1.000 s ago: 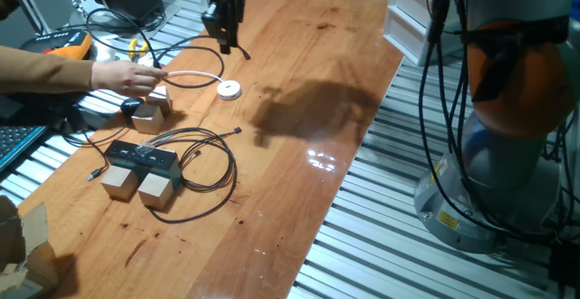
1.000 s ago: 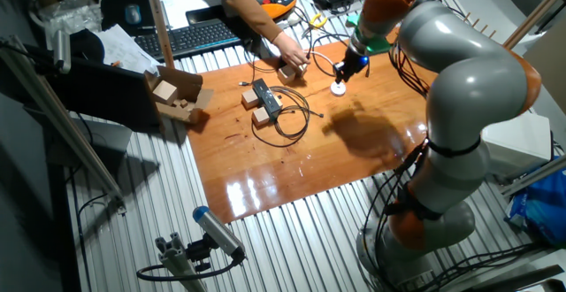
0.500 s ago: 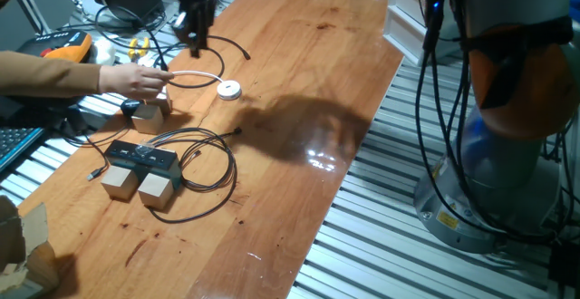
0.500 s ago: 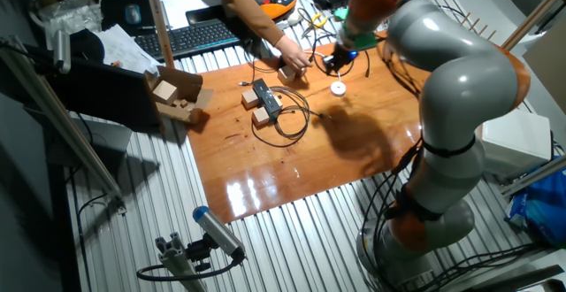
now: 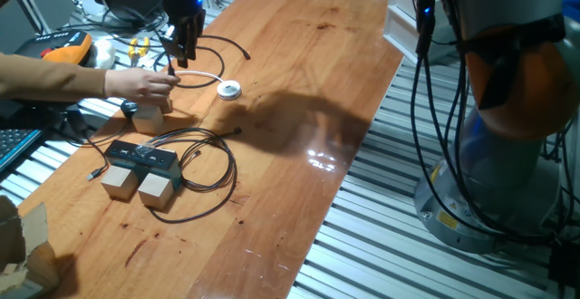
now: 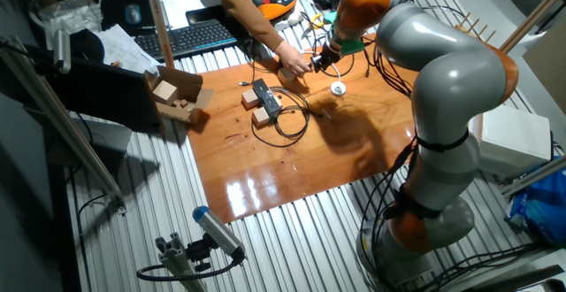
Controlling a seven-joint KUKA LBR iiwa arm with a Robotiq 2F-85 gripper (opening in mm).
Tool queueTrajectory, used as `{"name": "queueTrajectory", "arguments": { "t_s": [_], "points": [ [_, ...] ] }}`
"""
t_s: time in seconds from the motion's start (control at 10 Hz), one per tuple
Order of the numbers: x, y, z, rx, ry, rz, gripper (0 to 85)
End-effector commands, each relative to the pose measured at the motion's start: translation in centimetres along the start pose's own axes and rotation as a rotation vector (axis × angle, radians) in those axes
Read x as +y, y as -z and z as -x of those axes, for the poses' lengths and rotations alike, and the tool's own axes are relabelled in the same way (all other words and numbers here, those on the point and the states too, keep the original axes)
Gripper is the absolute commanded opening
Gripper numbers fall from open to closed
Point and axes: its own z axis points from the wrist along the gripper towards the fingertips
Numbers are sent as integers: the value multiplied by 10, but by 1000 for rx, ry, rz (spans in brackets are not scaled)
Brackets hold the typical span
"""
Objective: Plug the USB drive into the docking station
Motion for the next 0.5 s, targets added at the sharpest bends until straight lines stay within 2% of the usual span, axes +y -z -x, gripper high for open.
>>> {"name": "queueTrajectory", "arguments": {
  "t_s": [0.0,0.1,0.4],
  "points": [
    [-1,-1,0,16,2,-3,340],
    [-2,-5,1,28,4,-7,340],
    [-3,-22,4,13,19,6,340]
  ]
}}
